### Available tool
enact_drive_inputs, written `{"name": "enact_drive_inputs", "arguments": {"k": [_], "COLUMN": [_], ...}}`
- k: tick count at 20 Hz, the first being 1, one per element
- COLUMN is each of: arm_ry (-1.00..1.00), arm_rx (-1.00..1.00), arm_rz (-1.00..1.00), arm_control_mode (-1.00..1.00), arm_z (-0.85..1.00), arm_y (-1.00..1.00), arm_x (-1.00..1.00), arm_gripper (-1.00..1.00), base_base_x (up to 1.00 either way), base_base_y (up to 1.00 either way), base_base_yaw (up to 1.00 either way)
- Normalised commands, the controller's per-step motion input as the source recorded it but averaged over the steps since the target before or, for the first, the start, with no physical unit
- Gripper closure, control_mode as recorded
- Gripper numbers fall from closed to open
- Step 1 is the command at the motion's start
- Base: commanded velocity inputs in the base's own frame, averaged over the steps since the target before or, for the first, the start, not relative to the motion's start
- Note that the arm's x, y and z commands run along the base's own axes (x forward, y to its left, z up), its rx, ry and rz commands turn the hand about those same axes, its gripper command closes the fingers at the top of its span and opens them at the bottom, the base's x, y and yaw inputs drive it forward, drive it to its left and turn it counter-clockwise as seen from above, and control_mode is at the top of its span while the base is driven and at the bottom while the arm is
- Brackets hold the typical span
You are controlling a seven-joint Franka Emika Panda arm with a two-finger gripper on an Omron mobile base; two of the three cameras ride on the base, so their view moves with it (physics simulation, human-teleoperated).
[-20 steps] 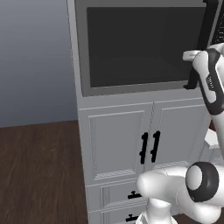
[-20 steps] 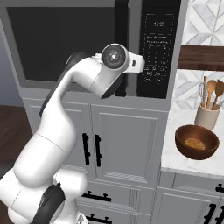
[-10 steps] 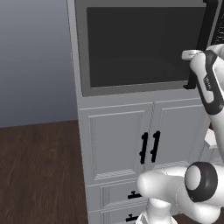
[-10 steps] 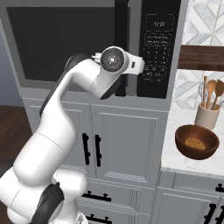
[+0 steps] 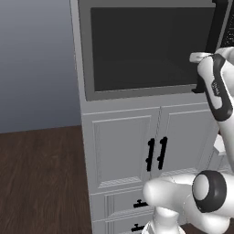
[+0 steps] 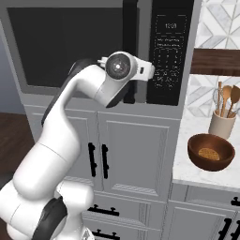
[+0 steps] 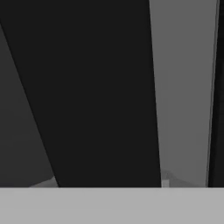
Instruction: Open the microwave, place the bowl with waffle inside the microwave, then close the microwave door and turn it on.
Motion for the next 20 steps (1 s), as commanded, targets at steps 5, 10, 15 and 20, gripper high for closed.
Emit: {"name": "enact_drive_inputs", "arguments": {"k": [5,10,15,20], "arm_ry": [0.0,-0.06,-0.24,-0.26], "arm_rx": [0.0,-0.06,-0.15,-0.21], "arm_rz": [-0.32,-0.37,-0.31,-0.28], "arm_control_mode": [-1.0,-1.0,-1.0,-1.0], "arm_z": [0.06,0.08,0.0,0.0], "arm_y": [0.0,0.01,0.21,0.49], "arm_x": [-0.75,-1.0,-1.0,-1.0], "arm_gripper": [1.0,1.0,1.0,1.0], "base_base_x": [0.0,0.0,0.0,0.0], "base_base_y": [0.0,0.0,0.0,0.0], "base_base_yaw": [0.0,0.0,0.0,0.0]}}
